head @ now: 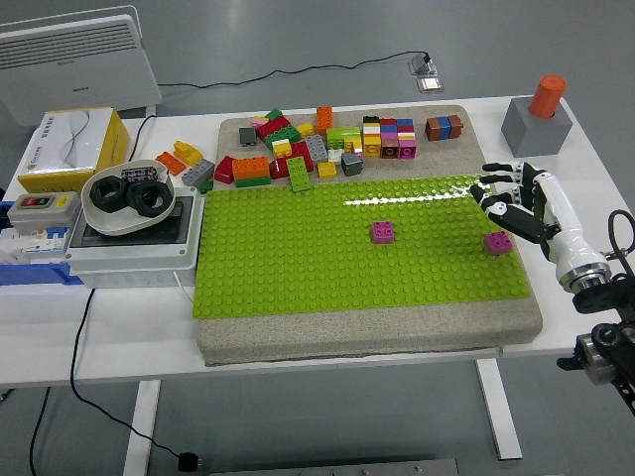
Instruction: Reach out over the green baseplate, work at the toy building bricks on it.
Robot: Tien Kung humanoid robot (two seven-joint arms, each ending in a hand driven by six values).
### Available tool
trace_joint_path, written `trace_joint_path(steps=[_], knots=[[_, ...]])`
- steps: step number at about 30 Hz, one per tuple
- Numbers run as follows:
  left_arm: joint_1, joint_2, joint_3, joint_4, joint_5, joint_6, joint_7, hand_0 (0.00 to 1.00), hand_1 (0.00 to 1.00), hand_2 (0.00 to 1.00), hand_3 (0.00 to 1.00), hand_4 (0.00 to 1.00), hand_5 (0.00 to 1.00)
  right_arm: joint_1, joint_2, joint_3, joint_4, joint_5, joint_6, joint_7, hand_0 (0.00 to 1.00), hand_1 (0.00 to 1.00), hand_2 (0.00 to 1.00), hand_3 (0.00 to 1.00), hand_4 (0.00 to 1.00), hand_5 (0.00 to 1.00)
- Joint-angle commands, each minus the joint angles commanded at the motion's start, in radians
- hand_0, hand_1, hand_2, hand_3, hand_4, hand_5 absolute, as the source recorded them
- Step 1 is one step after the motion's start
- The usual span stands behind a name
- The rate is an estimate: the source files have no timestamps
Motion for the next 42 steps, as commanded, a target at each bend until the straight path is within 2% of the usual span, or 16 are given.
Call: trace_joint_path(steps=[9,14,18,21,22,25,27,28,33,34,39,40,42], knots=[[-0.001,0.006,0.010,0.003,0.025,-0.009,-0.001,0.760,0.690,0.624,0.503,0.536,0.449,-0.006,0.004,-0.012,-0.003,-0.003,-0.008,0.000,0.516,0.452,0.601,0.620,0.751,0.271],[0.002,0.009,0.011,0.006,0.041,-0.012,0.000,0.760,0.688,0.623,0.501,0.548,0.428,-0.017,0.006,0.015,0.002,-0.025,-0.012,-0.008,0.515,0.452,0.600,0.621,0.745,0.263],[0.009,0.010,0.007,0.007,0.046,-0.013,0.002,0.757,0.689,0.621,0.499,0.544,0.425,-0.015,-0.001,0.036,0.017,-0.106,-0.013,-0.045,0.515,0.455,0.601,0.622,0.736,0.251],[0.018,0.009,-0.005,0.008,0.044,-0.009,0.002,0.757,0.689,0.621,0.499,0.544,0.425,-0.004,-0.010,0.043,0.034,-0.209,0.017,-0.099,0.515,0.455,0.601,0.622,0.736,0.251],[0.020,0.009,-0.009,0.008,0.044,-0.008,0.002,0.758,0.690,0.619,0.488,0.548,0.418,0.004,-0.014,0.044,0.040,-0.248,0.039,-0.123,0.540,0.496,0.613,0.624,0.733,0.247],[0.024,0.007,-0.016,0.008,0.044,-0.005,0.001,0.758,0.690,0.619,0.488,0.548,0.418,0.024,-0.026,0.042,0.054,-0.335,0.096,-0.181,0.540,0.496,0.613,0.624,0.733,0.247],[0.025,0.005,-0.020,0.008,0.047,-0.004,0.001,0.758,0.690,0.619,0.488,0.548,0.418,0.043,-0.041,0.037,0.069,-0.410,0.153,-0.238,0.540,0.496,0.613,0.624,0.733,0.247],[0.024,0.004,-0.020,0.008,0.048,-0.004,0.002,0.757,0.689,0.621,0.474,0.559,0.420,0.052,-0.048,0.034,0.074,-0.444,0.178,-0.262,0.699,0.747,0.756,0.658,0.735,0.207],[0.022,0.000,-0.027,0.010,0.063,-0.006,0.003,0.757,0.689,0.621,0.474,0.559,0.420,0.107,-0.087,0.001,0.088,-0.632,0.315,-0.388,0.699,0.747,0.756,0.658,0.735,0.207],[0.021,0.000,-0.028,0.010,0.064,-0.006,0.003,0.757,0.689,0.619,0.478,0.573,0.405,0.116,-0.096,-0.007,0.090,-0.668,0.340,-0.409,0.836,0.880,0.869,0.691,0.708,0.129],[0.021,-0.001,-0.034,0.011,0.066,-0.006,0.002,0.757,0.689,0.619,0.478,0.573,0.405,0.154,-0.146,-0.058,0.090,-0.834,0.462,-0.510,0.836,0.880,0.869,0.691,0.708,0.129],[0.021,-0.001,-0.035,0.011,0.066,-0.006,0.002,0.757,0.690,0.616,0.478,0.580,0.389,0.160,-0.155,-0.069,0.089,-0.865,0.486,-0.523,0.894,0.940,0.933,0.738,0.597,0.002],[0.021,-0.001,-0.037,0.011,0.066,-0.006,0.001,0.757,0.690,0.616,0.478,0.580,0.389,0.176,-0.172,-0.096,0.081,-0.918,0.527,-0.538,0.894,0.940,0.933,0.738,0.597,0.002]])
